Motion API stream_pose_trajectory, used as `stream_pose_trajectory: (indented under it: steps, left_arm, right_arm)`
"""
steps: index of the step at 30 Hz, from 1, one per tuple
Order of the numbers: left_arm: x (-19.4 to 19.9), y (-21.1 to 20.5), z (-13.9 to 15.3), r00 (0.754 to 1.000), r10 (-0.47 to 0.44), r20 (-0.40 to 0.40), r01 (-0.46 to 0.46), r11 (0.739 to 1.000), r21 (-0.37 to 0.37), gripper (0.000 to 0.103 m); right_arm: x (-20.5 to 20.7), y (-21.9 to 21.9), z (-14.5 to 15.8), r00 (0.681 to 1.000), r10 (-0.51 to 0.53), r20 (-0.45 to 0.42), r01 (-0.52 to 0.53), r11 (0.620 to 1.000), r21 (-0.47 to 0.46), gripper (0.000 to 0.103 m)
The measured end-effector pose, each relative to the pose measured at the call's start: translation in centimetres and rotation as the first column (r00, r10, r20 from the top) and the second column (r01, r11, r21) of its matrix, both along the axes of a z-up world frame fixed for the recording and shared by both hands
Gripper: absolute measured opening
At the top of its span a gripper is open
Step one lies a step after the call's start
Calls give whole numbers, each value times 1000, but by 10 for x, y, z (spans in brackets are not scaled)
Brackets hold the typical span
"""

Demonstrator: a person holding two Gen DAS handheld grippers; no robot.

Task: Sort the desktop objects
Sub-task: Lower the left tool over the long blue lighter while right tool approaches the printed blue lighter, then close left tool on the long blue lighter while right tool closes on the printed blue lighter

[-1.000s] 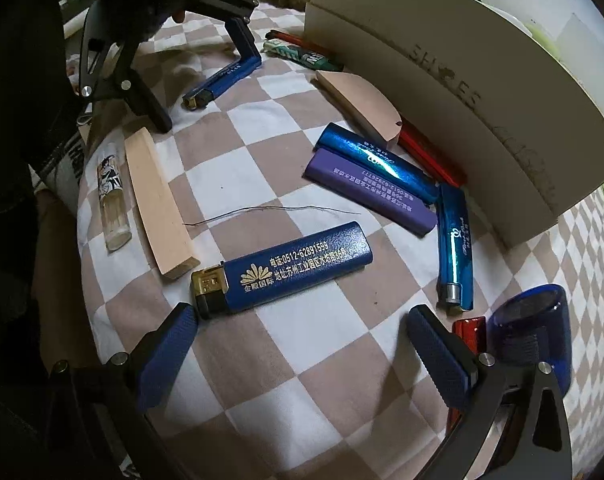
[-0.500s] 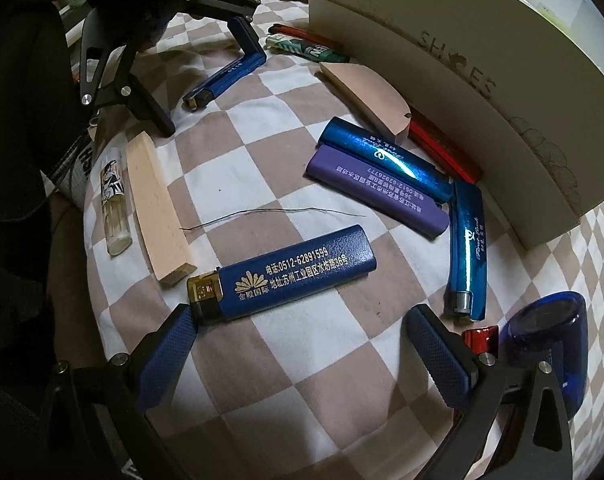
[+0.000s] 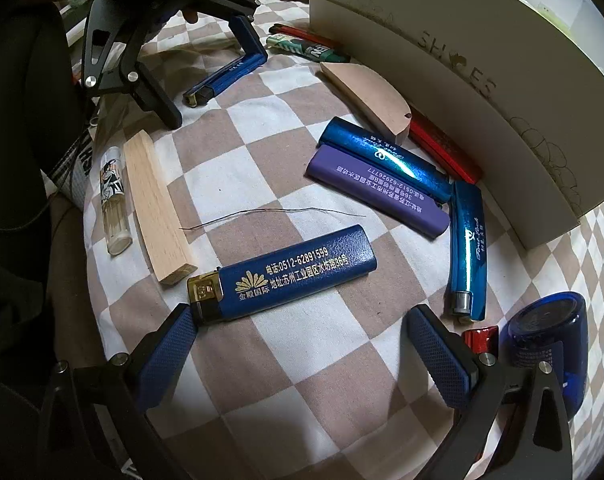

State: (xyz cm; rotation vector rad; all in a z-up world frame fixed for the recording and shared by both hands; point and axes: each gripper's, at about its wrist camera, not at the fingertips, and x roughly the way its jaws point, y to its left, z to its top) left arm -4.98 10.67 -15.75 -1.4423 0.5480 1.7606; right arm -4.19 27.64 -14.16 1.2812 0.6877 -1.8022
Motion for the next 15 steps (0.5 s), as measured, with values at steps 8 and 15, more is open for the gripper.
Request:
stream_pose_trajectory:
  steps: [8, 15]
  left_arm:
    - [15, 0, 1, 999, -17, -42, 16, 1000, -10, 100]
    - [22, -15, 4, 999, -19, -44, 20, 1000, 7, 90]
  right_arm:
    - [-4, 3, 1, 998, -60, 29, 61, 998, -17, 103]
    - [2, 1, 6, 998, -56, -5, 56, 998, 8, 103]
